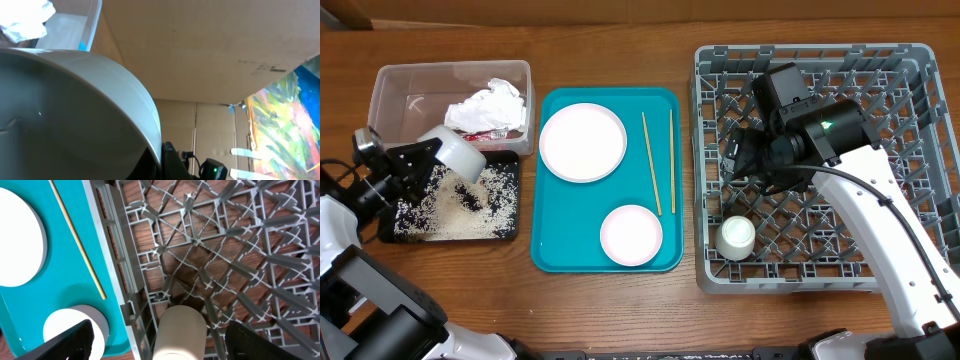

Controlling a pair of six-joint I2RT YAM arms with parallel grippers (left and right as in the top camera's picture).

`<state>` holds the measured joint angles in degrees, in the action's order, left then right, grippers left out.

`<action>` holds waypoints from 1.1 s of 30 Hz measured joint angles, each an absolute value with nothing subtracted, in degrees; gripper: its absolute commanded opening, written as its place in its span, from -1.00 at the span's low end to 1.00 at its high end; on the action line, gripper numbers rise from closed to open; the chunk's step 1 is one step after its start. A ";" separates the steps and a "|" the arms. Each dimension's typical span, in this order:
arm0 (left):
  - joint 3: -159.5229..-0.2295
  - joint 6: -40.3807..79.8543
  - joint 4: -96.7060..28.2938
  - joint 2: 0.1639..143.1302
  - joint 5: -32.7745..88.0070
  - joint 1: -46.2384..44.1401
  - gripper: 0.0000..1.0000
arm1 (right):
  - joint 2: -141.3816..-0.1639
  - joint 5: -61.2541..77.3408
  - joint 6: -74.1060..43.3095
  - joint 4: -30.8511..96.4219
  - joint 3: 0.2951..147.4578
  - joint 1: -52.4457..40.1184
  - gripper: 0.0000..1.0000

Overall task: Sort waste into correct bins and load items into the dishwasher
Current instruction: 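Pour the rice from the bowl onto the black tray, then set the emptied bowl back on the teal tray with left gripper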

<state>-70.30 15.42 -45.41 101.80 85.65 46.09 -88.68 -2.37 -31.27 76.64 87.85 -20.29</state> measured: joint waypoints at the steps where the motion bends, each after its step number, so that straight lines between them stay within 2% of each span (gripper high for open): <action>1: -70.30 16.23 -45.87 101.80 85.54 45.82 -0.92 | -88.68 -2.35 -31.27 76.84 87.85 -20.29 0.72; 20: -70.13 23.09 -40.27 101.80 84.03 42.35 -0.92 | -88.68 -2.37 -30.76 77.54 87.85 -20.29 0.72; 28: -70.11 25.36 -35.53 101.80 79.00 41.95 -0.92 | -88.68 -2.37 -30.22 77.69 87.85 -20.29 0.73; 33: -70.35 24.91 -35.55 101.80 79.75 36.73 -0.93 | -88.68 -2.37 -30.15 77.78 87.85 -20.29 0.73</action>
